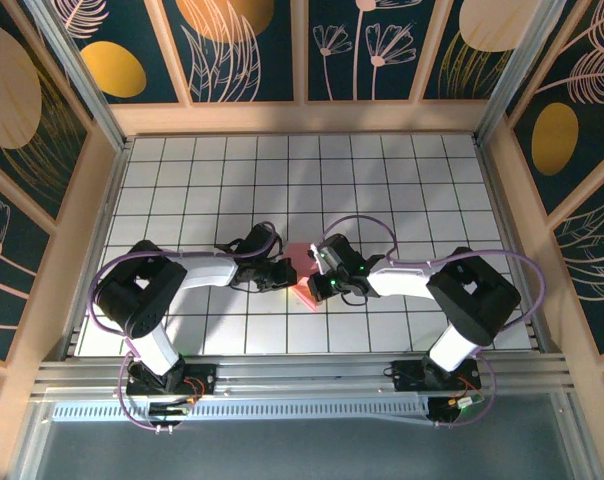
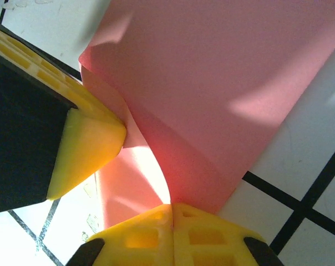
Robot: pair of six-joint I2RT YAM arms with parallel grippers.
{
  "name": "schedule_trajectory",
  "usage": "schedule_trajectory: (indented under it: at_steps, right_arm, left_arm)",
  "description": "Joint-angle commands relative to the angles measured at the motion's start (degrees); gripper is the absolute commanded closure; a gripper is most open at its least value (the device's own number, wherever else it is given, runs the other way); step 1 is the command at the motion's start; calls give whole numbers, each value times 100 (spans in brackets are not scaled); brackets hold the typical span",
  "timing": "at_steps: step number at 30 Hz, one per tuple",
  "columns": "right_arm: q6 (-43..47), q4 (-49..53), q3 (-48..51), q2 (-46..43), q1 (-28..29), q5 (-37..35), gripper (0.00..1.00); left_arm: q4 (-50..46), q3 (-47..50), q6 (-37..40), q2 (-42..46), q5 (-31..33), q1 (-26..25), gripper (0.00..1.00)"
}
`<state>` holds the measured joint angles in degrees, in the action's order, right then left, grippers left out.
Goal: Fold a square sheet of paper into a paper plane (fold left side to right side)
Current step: Third fold the triangle at the center of the table.
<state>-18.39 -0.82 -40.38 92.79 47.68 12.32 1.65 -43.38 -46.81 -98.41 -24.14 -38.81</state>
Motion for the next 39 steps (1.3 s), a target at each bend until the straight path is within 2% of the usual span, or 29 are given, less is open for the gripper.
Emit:
schedule_trajectory:
  at_steps: [1,10,15,16,18,20,23,28,39]
  right_arm:
    - [-42,476,-151,-26,-78,32,88]
    - [-288,622,-91,-810,-409,229,66]
    - [-601,675,232,-1546,-627,805,63]
    - [-689,696,292,-1681,-629,952,65]
    - [-914,646,438,-1845,-633,1313,75]
    - [-1240,398,632,-1913,-616,1757,88]
    - [-1770,-174,930,-1827,-525,2228,99]
    - [-2062,-665,1035,-1420,-369,2267,100]
    - [-2063,-866,988,-915,-278,2302,100]
  left_arm:
    - [-332,215,-4,-62,234,-39,93]
    - [-299,216,-14,-91,236,-39,94]
    - [-297,207,-14,-73,247,-39,94]
    - [-303,199,-15,-73,236,-39,94]
    - [-301,198,-13,-73,243,-39,94]
    - [-306,189,-16,-73,243,-39,94]
    - [-306,156,-17,-82,255,-38,94]
    - [-314,126,-13,-99,234,-39,94]
    - [-364,63,6,-124,240,-38,94]
